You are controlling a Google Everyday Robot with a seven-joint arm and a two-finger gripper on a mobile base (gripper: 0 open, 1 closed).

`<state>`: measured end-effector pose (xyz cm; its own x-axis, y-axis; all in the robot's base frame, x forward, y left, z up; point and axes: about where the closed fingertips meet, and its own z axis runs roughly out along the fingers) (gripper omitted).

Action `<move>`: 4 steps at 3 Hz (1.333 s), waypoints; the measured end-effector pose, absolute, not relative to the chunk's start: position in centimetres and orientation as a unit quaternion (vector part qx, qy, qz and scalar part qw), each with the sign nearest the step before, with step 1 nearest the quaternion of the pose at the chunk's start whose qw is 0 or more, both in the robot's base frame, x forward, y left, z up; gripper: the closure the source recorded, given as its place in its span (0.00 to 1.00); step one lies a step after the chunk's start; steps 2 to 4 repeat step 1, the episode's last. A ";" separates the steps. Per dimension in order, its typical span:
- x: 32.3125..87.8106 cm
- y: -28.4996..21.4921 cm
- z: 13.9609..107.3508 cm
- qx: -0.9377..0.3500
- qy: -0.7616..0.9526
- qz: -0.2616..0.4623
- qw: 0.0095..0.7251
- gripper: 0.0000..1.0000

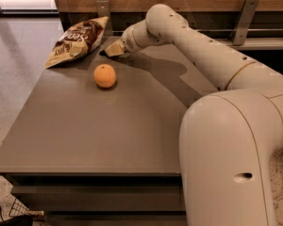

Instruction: Move rxbar blueberry near brown chip bag

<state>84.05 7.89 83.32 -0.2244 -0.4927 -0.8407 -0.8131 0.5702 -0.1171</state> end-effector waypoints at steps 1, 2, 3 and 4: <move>84.0 8.1 83.2 -0.429 0.762 0.178 0.451 0.00; 84.0 8.1 83.2 -0.429 0.762 0.178 0.451 0.00; 84.0 8.1 83.2 -0.429 0.762 0.178 0.451 0.00; 84.0 8.1 83.2 -0.429 0.762 0.178 0.451 0.00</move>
Offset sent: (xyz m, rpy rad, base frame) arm 0.0000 0.0000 0.0000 0.0000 0.0000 0.0000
